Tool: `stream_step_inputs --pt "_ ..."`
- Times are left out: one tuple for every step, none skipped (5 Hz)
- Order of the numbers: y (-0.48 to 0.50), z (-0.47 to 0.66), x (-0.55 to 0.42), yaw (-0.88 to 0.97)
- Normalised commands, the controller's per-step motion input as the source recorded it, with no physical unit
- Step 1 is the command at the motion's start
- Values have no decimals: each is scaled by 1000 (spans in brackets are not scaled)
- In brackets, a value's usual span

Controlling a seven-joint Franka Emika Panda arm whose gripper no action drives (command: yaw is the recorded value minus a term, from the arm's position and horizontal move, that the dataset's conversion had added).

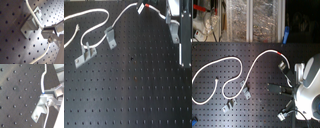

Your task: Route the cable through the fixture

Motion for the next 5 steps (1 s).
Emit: stream_step_inputs --pt "192 406 -376 0" --pt "1 1 -57 -26" --pt "314 442 -179 -51" --pt "414 445 -240 -97" --pt "-13 0 -8 -46"
